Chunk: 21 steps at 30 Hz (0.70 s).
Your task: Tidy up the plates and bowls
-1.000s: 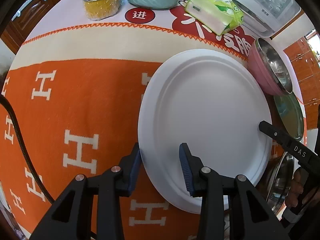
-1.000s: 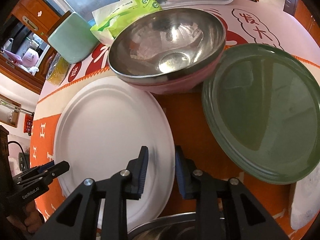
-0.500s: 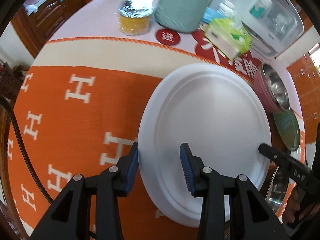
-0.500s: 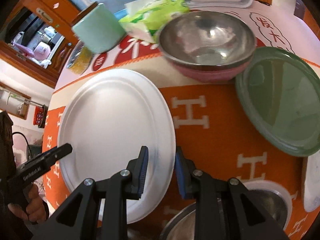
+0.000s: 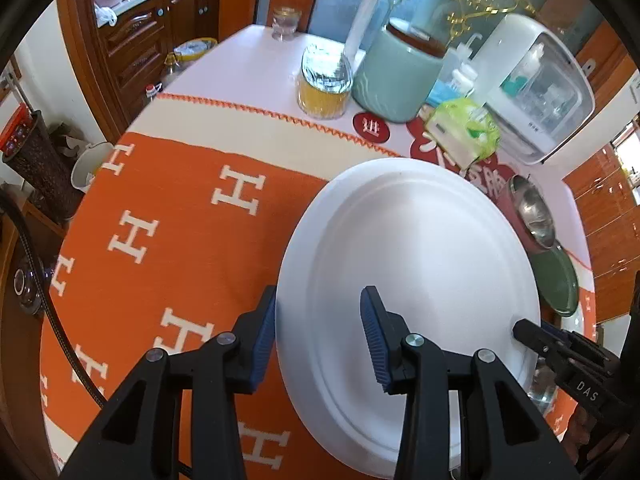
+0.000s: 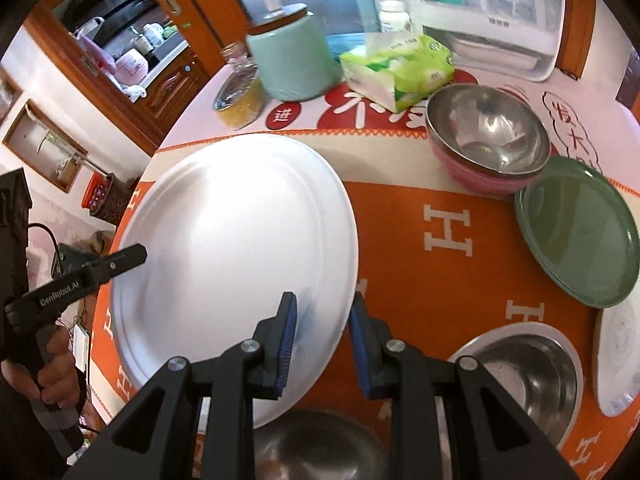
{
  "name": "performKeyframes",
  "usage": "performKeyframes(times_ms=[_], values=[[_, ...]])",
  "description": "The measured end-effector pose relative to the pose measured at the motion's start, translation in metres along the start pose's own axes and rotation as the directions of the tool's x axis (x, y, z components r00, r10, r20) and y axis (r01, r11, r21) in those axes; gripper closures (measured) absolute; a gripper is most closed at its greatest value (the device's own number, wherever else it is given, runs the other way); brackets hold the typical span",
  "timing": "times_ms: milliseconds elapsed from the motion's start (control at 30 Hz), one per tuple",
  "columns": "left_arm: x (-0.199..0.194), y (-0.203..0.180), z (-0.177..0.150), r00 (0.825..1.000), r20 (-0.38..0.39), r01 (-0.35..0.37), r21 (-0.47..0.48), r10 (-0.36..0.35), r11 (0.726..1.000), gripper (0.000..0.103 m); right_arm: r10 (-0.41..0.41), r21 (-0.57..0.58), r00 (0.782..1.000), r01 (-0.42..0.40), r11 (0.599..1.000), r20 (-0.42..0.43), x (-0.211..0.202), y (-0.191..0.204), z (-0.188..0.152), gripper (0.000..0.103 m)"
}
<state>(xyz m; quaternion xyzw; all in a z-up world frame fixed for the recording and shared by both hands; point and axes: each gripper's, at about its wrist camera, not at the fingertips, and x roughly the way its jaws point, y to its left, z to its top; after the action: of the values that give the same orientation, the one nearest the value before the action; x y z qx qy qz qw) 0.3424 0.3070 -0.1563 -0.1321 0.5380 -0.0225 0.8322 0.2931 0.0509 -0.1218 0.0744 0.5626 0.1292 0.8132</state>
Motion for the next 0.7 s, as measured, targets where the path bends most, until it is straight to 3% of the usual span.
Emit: performKeyframes(times_ms=[367,700], values=[[-0.052,-0.012,-0.025,0.994,0.099,0.037,0.039,-0.041,0.999,0.064,-0.013,-0.038,0.994,0.017,0.999,0.106,-0.054,0.014,-0.033,0.077],[-0.095,-0.032,-0.062,0.979,0.182,0.080,0.095,-0.097,0.992,0.061,0.000,-0.034,0.974,0.008,0.999,0.225,-0.104,0.009,-0.078,0.077]])
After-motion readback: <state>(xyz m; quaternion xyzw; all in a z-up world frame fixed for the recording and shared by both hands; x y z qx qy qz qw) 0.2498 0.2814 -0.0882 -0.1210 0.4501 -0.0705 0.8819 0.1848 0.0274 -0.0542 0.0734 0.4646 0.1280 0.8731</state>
